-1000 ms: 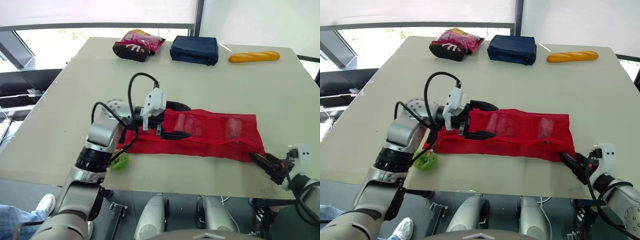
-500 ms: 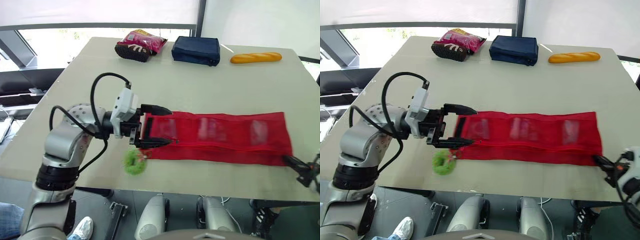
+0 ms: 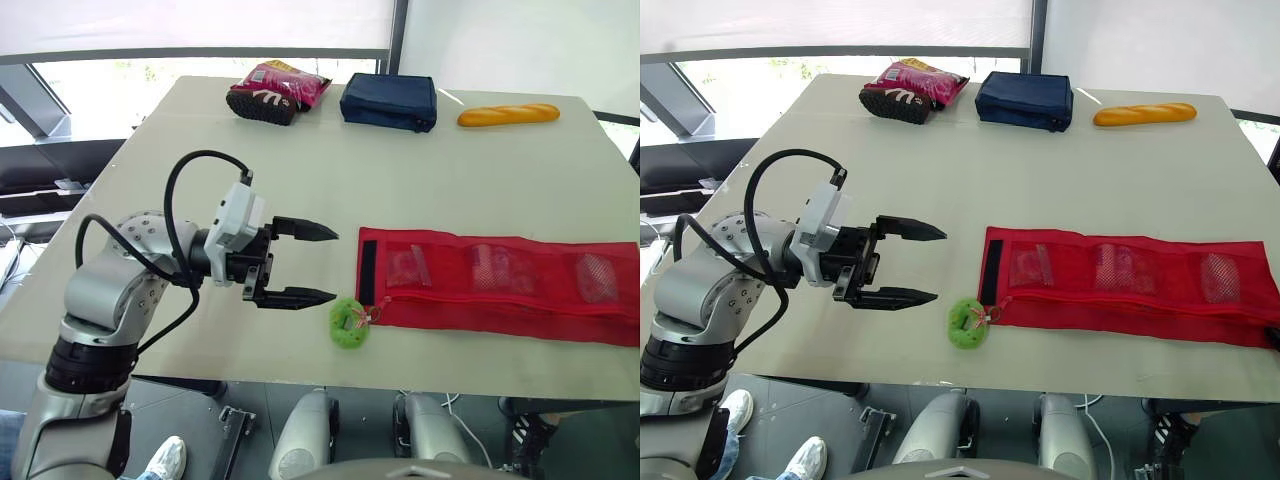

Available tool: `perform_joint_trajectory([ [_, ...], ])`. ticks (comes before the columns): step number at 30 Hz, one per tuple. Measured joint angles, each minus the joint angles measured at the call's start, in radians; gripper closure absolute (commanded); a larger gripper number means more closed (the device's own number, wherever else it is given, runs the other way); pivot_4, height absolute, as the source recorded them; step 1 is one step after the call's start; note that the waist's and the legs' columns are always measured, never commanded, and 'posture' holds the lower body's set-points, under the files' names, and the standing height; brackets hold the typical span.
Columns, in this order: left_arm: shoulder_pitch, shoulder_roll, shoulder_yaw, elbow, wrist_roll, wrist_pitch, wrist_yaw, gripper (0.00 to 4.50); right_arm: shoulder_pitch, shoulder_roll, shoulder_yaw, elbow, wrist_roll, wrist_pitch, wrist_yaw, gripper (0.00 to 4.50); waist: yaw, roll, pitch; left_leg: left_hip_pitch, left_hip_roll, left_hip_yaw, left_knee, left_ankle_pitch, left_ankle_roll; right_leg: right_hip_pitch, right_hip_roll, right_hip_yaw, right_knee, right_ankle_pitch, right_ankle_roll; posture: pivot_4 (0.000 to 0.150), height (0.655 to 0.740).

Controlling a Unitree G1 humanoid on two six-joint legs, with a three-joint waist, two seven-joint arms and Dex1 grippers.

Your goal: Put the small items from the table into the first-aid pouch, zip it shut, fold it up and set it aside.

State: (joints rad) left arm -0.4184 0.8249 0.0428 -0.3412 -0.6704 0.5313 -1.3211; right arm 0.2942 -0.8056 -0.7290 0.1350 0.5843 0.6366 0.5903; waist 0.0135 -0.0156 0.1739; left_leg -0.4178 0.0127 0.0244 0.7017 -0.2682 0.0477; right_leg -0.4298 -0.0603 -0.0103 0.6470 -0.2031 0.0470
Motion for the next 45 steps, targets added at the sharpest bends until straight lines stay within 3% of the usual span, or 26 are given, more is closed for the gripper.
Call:
perform_joint_trajectory([
  [2, 0.021, 0.010, 0.007, -0.002, 0.000, 0.000, 0.009, 0.00, 0.030, -0.006, -0.007, -0.011, -0.003, -0.022, 0.045, 0.39, -0.001, 0.000, 0.000, 0.000, 0.001, 0.000, 0.000, 0.000, 0.000, 0.000, 0.000, 0.000, 0.000, 0.000, 0.000, 0.150, 0.7164],
  [3, 0.030, 0.013, 0.009, -0.002, 0.000, 0.001, 0.015, 0.00, 0.044, -0.006, -0.012, -0.019, -0.005, -0.032, 0.063, 0.05, -0.001, 0.000, 0.000, 0.001, 0.003, 0.000, -0.001, 0.000, 0.000, 0.000, 0.000, 0.000, 0.000, 0.000, 0.000, 0.150, 0.7164],
  [11, 0.105, -0.004, 0.011, 0.008, 0.068, 0.016, 0.173, 0.00, 0.249, 0.005, -0.075, -0.286, -0.029, -0.291, 0.351, 0.05, -0.001, 0.002, 0.000, 0.002, 0.008, 0.002, -0.001, 0.000, 0.000, 0.000, 0.005, 0.003, -0.001, -0.001, 0.001, 0.150, 0.7164],
  [21, 0.087, -0.143, -0.106, 0.134, 0.176, 0.165, 0.408, 0.00, 0.123, 0.022, -0.021, -0.727, 0.194, -0.244, 0.366, 0.05, 0.004, 0.001, 0.000, 0.001, 0.008, 0.001, -0.001, 0.000, -0.001, 0.000, 0.006, 0.005, -0.001, 0.000, 0.001, 0.150, 0.7164],
  [27, 0.042, -0.217, -0.128, 0.172, 0.168, 0.277, 0.477, 0.00, 0.089, -0.023, -0.004, -0.816, 0.278, -0.167, 0.335, 0.05, 0.003, 0.000, 0.001, 0.001, 0.007, 0.001, -0.001, 0.000, -0.001, 0.001, 0.006, 0.005, -0.002, 0.000, 0.001, 0.150, 0.7164],
  [31, -0.040, -0.379, -0.102, 0.245, 0.074, 0.506, 0.573, 0.00, 0.034, -0.063, 0.044, -0.883, 0.311, -0.131, 0.302, 0.05, 0.002, -0.002, 0.001, 0.001, 0.007, 0.000, 0.000, 0.000, 0.000, 0.001, 0.007, 0.005, -0.001, 0.001, 0.002, 0.150, 0.7164],
  [34, -0.094, -0.423, -0.079, 0.283, 0.050, 0.605, 0.624, 0.00, 0.018, -0.072, 0.055, -0.885, 0.321, -0.114, 0.286, 0.05, 0.001, -0.002, 0.001, 0.002, 0.006, -0.001, 0.000, 0.000, 0.000, 0.002, 0.007, 0.005, -0.001, 0.001, 0.003, 0.150, 0.7164],
  [45, -0.168, -0.592, 0.061, 0.394, -0.011, 0.777, 0.737, 0.00, -0.007, -0.071, 0.092, -0.923, 0.324, -0.099, 0.248, 0.05, 0.008, -0.002, -0.001, 0.004, 0.003, -0.005, 0.000, 0.000, 0.000, 0.007, 0.006, 0.005, -0.003, 0.000, 0.001, 0.150, 0.7164],
])
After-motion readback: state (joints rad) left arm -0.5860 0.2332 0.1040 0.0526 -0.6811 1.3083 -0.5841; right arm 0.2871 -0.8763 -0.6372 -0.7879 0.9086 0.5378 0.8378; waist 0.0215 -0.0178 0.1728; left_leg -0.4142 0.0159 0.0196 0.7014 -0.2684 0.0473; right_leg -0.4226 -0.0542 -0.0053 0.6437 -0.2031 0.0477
